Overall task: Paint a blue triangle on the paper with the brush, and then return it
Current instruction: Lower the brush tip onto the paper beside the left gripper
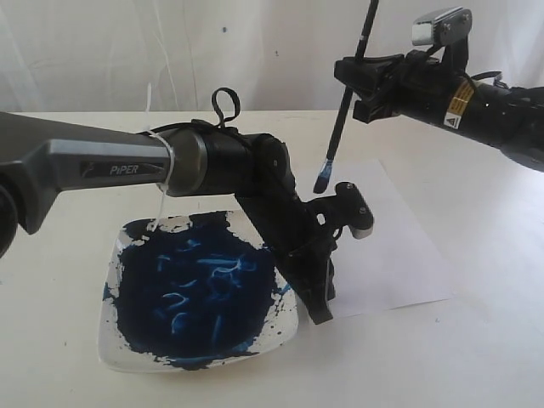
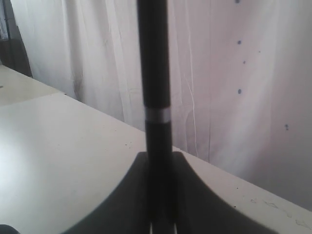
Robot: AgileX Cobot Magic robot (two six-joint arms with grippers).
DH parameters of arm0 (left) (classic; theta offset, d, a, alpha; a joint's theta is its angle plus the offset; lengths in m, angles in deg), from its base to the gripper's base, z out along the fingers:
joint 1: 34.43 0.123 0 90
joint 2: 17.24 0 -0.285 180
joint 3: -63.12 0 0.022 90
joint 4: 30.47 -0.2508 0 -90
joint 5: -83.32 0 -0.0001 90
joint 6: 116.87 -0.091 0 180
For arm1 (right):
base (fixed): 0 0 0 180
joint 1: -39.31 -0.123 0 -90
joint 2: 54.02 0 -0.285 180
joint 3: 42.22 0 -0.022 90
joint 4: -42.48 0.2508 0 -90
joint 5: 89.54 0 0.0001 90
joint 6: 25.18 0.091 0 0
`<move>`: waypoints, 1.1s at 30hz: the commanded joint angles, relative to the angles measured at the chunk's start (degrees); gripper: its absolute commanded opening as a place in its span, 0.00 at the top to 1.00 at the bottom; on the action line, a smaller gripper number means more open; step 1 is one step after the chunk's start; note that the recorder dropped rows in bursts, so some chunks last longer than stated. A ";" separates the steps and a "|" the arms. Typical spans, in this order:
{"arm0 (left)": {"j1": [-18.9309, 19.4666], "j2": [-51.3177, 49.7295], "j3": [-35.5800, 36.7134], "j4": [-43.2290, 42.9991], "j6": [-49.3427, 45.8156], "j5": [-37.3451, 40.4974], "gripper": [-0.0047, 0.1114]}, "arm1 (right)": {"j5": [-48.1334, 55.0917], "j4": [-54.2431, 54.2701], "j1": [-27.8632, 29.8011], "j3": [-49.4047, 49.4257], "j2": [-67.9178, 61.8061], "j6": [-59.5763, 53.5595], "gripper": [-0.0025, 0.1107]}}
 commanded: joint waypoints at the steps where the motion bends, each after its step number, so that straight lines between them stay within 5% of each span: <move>1: -0.38 -0.46 -0.11 0.20 0.07 0.50 0.96 | -0.48 1.27 -0.05 -0.63 -1.92 -0.61 0.98; 19: -0.38 -0.46 -0.11 0.20 0.07 0.39 0.96 | 3.53 1.43 0.29 -0.63 -3.50 -0.16 0.98; 33: -0.38 -0.46 -0.11 0.20 0.07 0.39 0.96 | 3.35 0.65 6.56 -0.63 -3.15 -0.02 0.98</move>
